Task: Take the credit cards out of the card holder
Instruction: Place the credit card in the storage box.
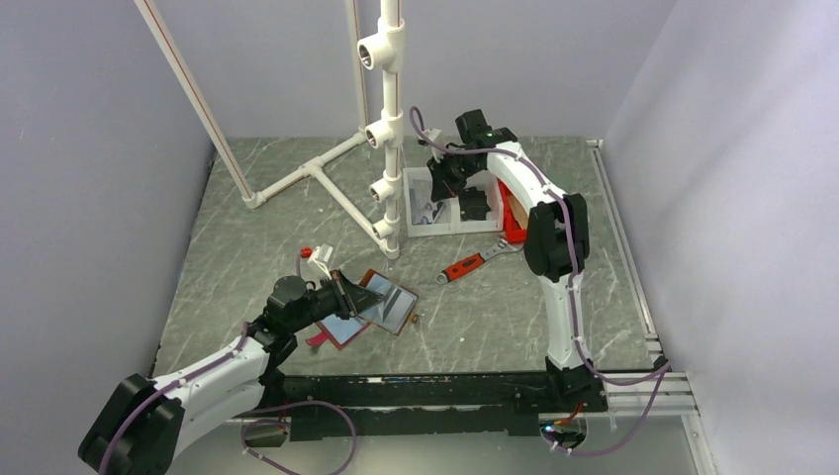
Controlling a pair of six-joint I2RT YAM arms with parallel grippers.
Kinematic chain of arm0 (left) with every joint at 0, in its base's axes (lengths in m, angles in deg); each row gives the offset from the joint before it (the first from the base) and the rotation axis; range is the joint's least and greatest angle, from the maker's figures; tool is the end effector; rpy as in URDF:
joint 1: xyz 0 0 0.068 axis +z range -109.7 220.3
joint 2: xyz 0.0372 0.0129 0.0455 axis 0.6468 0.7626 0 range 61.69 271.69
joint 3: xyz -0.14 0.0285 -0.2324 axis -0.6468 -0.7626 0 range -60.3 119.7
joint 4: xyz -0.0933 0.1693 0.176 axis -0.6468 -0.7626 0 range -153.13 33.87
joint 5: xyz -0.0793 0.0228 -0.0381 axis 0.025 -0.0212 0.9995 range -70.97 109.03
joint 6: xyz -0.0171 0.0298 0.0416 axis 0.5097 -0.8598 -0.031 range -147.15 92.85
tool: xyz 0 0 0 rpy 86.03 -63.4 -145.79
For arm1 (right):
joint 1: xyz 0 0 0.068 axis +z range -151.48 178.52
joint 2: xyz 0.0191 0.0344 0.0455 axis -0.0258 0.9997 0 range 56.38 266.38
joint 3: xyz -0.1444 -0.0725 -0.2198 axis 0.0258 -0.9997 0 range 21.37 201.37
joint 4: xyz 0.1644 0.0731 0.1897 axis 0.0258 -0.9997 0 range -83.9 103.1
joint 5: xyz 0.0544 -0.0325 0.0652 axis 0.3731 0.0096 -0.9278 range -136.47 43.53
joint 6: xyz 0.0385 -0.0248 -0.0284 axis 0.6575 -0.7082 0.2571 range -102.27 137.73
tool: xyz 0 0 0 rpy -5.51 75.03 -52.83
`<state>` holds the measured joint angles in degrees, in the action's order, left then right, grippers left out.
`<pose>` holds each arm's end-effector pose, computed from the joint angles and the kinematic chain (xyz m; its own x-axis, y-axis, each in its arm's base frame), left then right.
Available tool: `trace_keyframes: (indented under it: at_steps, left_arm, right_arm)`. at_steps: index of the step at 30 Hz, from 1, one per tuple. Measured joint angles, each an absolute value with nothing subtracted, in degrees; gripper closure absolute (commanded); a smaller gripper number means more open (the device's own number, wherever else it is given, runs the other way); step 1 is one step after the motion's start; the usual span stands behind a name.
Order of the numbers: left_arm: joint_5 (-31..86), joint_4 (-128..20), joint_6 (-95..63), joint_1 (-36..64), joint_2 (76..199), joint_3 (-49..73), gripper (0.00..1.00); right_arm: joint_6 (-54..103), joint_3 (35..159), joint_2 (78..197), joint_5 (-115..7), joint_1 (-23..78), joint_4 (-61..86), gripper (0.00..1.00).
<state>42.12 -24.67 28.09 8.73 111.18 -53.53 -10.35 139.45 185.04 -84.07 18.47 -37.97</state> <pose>0.1409 -0.1030 0.1713 -0.7598 -0.4202 -0.4961 0.3247 0.4159 -0.8495 0.4488 0.1861 0.2437 -0.4744 -0.5689 -0.6718 -0.8682 0.4285 0.2503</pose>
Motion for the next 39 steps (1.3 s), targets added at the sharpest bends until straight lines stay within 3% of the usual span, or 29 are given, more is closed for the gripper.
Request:
trace_keyframes:
  at_steps: [3,7,14,19,27,39]
  left_arm:
    - [42.14,-24.67,28.09,8.73,111.18,-53.53,1.0]
    - [42.19,-24.56,28.18,8.73,111.49,-53.53,1.0]
    - [42.36,-24.3,28.29,8.73,111.9,-53.53,1.0]
    - [42.36,-24.23,28.44,8.73,111.9,-53.53,1.0]
    - [43.21,-22.64,30.71,8.73,113.0,-53.53,1.0]
    - [43.98,-19.34,38.58,8.03,121.17,-48.51,1.0]
  right_arm:
    - [-9.76,139.49,186.09,-82.15,18.99,-37.97,0.78]
    - [-8.4,141.57,188.45,-76.62,19.76,-37.75,0.68]
    - [-5.98,143.01,189.28,-67.0,20.37,-33.82,0.67]
    - [-5.58,137.39,183.66,-66.56,20.13,-31.26,0.66]
    - [-6.35,116.02,161.56,-79.94,17.81,-26.8,0.66]
    - [-17.97,90.16,140.8,-96.05,14.38,-29.12,0.63]
